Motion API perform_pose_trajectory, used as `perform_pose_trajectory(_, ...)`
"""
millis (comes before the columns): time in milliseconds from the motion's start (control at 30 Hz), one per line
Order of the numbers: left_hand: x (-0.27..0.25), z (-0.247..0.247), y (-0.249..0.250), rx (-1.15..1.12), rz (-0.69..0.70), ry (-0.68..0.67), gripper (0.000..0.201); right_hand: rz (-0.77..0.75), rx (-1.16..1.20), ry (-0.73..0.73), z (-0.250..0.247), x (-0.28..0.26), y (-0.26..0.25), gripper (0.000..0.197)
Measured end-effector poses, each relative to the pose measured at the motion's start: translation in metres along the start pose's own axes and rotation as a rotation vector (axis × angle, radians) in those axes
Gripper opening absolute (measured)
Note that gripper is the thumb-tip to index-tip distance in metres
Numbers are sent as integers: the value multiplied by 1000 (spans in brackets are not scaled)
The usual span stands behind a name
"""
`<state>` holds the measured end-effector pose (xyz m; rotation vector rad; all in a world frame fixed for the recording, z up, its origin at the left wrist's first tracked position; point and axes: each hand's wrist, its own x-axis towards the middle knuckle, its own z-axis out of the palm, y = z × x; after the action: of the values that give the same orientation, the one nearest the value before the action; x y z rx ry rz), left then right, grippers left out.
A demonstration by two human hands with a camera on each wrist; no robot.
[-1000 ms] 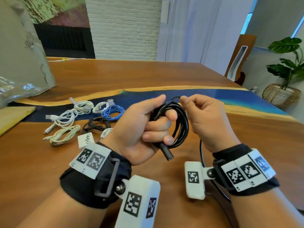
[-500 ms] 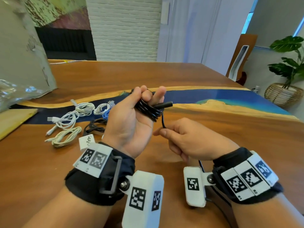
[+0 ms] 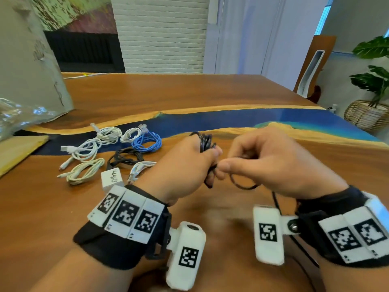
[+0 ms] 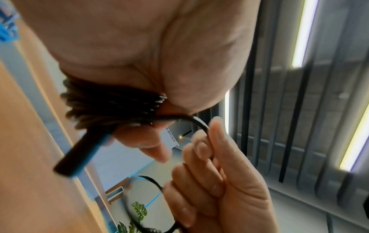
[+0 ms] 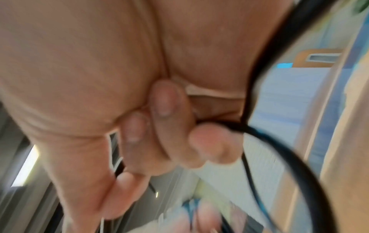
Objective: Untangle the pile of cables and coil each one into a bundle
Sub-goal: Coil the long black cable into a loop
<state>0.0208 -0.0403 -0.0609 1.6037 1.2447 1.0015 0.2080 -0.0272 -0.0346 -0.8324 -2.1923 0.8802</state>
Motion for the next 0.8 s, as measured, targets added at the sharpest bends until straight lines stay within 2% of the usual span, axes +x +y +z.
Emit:
perform_pose_trajectory(100, -4, 3, 3, -45, -57, -145, 32, -22, 30, 155, -18, -5, 9, 31)
perform_pose_trajectory(233, -11, -2, 11, -350, -80, -341, 55, -26, 91, 286, -18, -1, 16, 34)
perform_pose_trajectory(300, -12, -5, 10, -432, -90, -400, 54, -31, 138, 313, -14, 2, 19, 40)
perform_pose_trajectory(400, -13, -5, 10, -561, -78, -448, 41, -8, 183, 302, -11, 5, 24, 51)
perform_pose_trajectory(467, -12, -9, 13, -749, -55, -430, 36, 63, 234, 204, -11, 7, 26, 55)
perform_pose_trajectory(533, -10, -16, 16, -945, -13, -360, 32, 152, 184, 60, -9, 7, 28, 46)
perform_pose_trajectory(600, -7, -23, 17, -1061, 35, -240, 31, 194, -11, -70, -1, 8, 27, 27)
perform_pose_trajectory(667, -5, -26, 17, -1148, 73, -122, 31, 236, -186, -175, 8, 10, 23, 20)
perform_pose_trajectory(800, 1, -25, 17, -1338, 120, 76, 27, 279, -297, -227, 16, 12, 15, 26)
